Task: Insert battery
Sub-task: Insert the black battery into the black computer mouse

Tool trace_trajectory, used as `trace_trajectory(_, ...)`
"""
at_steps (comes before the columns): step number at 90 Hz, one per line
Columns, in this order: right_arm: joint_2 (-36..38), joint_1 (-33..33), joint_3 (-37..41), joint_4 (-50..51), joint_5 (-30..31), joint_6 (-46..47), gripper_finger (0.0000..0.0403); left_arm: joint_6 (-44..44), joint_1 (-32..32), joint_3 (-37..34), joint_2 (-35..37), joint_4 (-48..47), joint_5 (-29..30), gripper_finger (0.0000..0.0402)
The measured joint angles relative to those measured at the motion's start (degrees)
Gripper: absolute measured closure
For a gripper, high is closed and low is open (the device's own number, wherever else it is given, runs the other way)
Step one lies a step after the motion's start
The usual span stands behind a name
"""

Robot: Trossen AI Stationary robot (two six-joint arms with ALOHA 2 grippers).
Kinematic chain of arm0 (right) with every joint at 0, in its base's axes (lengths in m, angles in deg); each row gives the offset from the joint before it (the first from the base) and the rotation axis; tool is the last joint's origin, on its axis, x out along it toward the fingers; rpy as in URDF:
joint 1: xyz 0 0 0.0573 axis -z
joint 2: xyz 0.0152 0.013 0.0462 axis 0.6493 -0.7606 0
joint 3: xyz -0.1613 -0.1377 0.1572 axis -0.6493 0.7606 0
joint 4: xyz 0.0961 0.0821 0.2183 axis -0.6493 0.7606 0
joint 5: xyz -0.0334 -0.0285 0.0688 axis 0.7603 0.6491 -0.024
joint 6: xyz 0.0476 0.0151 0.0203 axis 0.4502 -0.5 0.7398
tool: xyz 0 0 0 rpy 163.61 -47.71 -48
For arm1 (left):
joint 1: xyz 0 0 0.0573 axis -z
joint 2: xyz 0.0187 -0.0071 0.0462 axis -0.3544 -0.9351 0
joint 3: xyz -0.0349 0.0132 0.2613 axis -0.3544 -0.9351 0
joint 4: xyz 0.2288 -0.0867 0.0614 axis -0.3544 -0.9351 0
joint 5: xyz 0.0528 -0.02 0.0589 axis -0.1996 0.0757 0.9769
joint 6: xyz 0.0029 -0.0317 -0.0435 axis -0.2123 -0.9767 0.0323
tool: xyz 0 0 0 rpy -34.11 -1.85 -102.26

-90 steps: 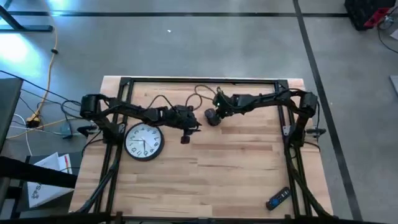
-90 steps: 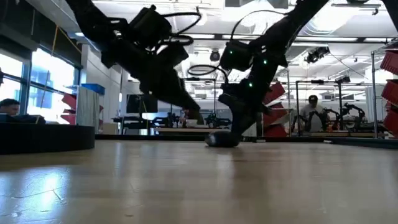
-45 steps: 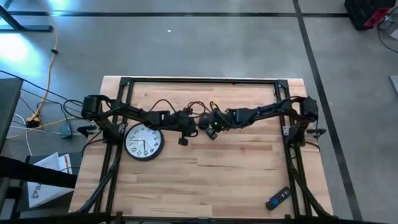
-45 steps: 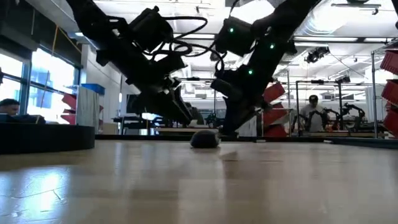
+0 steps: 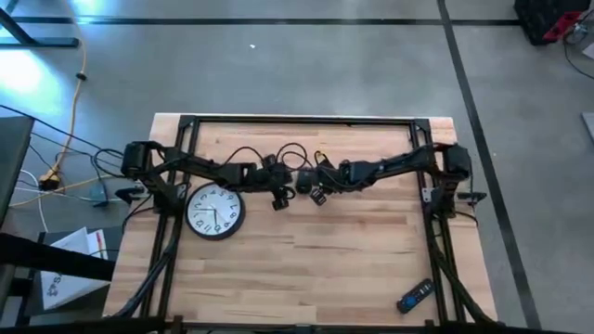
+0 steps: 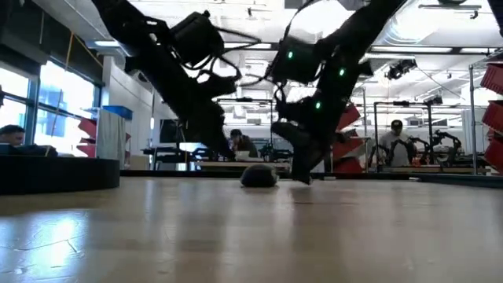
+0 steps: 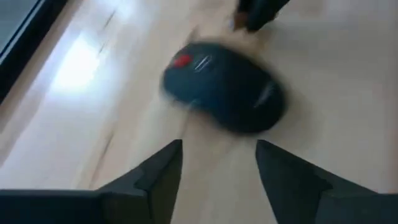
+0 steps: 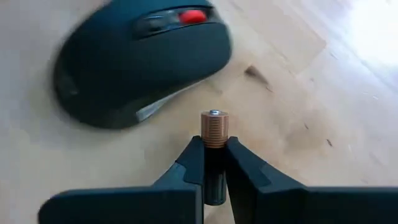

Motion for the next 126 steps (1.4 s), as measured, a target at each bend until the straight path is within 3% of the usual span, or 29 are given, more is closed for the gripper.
trace_trajectory(13,-2.33,1.89,-0.24,-5.81,0.02,-2.20,0.0391,3.51,0.39,-0.17,0.00,-2.81,-1.59,0.0183)
trace_trajectory(22,-2.49,2.79,-0.11,-8.83,-1.36,-4.02,0.0391,9.24,0.65,-0.20,-0.31,-3.88,0.58,0.0181)
trace_trajectory(34,-2.50,3.53,0.00,-12.82,-6.48,-5.85,0.0392,14.87,0.17,-0.22,-1.62,-3.53,3.58,0.0181)
trace_trajectory(54,-2.59,2.98,0.07,-17.05,-12.60,-7.95,0.0396,21.74,-0.63,-0.22,-4.47,0.56,3.82,0.0181)
trace_trajectory(102,-2.27,0.49,-0.11,-12.25,-10.01,-10.07,0.0402,35.10,1.11,3.94,-5.38,-4.59,5.71,0.0181)
trace_trajectory(126,-2.48,-2.94,0.17,-10.64,-4.32,-12.89,0.0357,43.40,0.17,5.99,-5.38,-6.39,1.37,0.0181)
